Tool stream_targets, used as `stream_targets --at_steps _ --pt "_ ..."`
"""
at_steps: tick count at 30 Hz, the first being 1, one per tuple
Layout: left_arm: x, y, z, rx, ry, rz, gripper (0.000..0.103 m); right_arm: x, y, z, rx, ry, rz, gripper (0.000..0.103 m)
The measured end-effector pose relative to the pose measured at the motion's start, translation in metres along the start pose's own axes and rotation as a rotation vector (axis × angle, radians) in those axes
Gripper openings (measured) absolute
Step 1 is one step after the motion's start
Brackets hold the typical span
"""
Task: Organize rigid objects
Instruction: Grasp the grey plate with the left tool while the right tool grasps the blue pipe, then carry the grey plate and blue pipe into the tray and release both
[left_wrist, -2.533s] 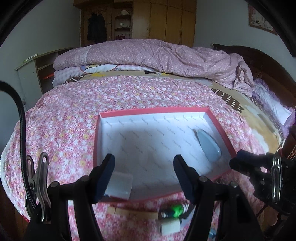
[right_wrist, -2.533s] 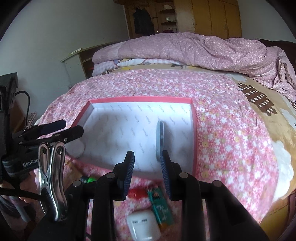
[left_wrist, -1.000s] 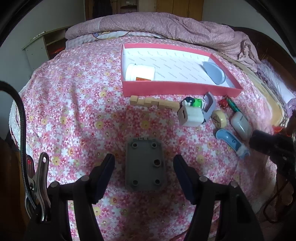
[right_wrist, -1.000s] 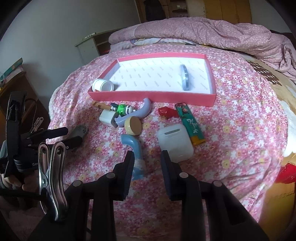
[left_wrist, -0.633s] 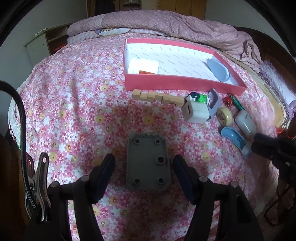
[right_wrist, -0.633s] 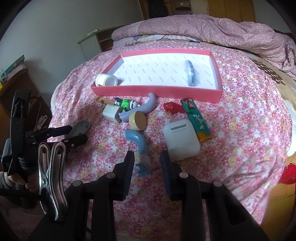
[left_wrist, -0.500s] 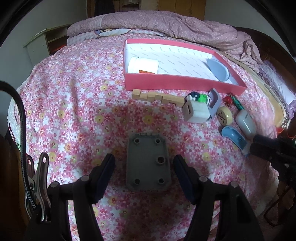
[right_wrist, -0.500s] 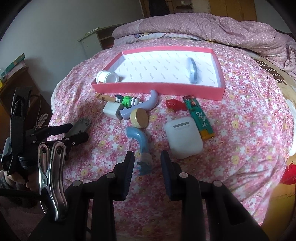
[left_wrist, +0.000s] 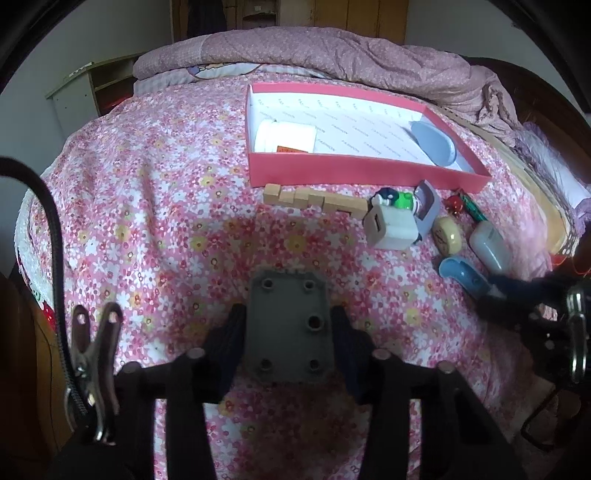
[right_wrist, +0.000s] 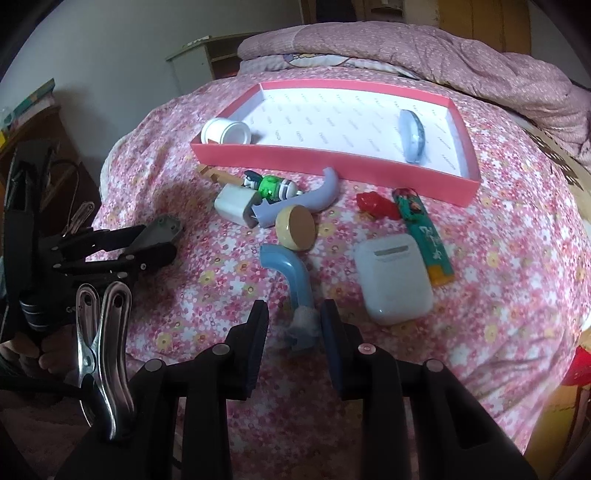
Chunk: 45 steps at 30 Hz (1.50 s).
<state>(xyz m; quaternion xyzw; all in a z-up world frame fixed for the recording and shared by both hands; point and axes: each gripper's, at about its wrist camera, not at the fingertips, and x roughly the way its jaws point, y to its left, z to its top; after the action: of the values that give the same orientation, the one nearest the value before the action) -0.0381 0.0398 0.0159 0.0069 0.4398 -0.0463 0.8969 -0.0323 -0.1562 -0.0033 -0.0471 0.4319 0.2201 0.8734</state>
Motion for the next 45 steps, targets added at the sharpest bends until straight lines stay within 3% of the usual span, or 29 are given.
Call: stream_targets --at_steps 20,22,27,45 --pt "-0.003 0.003 0.001 -0.023 -0.01 -0.034 0.046 0.012 0.004 0.002 -0.022 -0.012 0.007 0.03" --pt "-0.004 0.004 0.001 -0.026 -0.014 -0.038 0.046 0.011 0.002 0.001 -0.012 -0.016 0.021 0.018" --pt "-0.009 0.007 0.005 -0.037 -0.027 -0.047 0.046 0.007 -0.002 0.001 0.006 -0.028 0.047 0.018" --pt "-0.026 0.003 0.055 -0.016 -0.11 -0.079 0.046 -0.018 -0.016 0.018 0.05 -0.093 0.092 0.018"
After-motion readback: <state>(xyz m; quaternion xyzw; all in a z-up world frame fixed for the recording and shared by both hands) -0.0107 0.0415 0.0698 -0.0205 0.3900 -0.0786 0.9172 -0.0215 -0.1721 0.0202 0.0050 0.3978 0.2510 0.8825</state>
